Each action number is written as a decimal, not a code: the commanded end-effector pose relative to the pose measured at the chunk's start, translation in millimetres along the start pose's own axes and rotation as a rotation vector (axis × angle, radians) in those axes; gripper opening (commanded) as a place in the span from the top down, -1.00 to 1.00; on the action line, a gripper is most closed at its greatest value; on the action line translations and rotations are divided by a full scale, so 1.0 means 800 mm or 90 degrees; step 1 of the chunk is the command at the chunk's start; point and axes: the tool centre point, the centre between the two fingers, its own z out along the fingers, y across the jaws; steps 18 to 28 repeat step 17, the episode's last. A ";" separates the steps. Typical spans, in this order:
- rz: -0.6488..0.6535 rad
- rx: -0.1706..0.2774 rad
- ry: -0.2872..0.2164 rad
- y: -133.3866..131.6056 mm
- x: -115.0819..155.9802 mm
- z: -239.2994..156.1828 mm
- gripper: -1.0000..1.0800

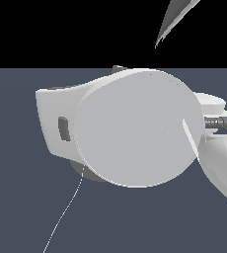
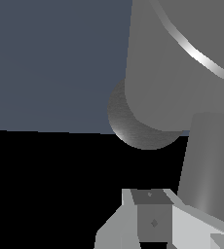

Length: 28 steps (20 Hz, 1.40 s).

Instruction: Turn on the faucet by rotating a designated handle.

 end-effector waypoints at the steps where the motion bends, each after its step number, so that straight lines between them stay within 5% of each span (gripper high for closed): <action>1: 0.024 -0.027 -0.032 0.038 -0.037 0.002 1.00; 16: 0.023 -0.040 -0.060 0.088 -0.063 -0.001 1.00; 28: 0.023 -0.040 -0.060 0.088 -0.063 -0.001 1.00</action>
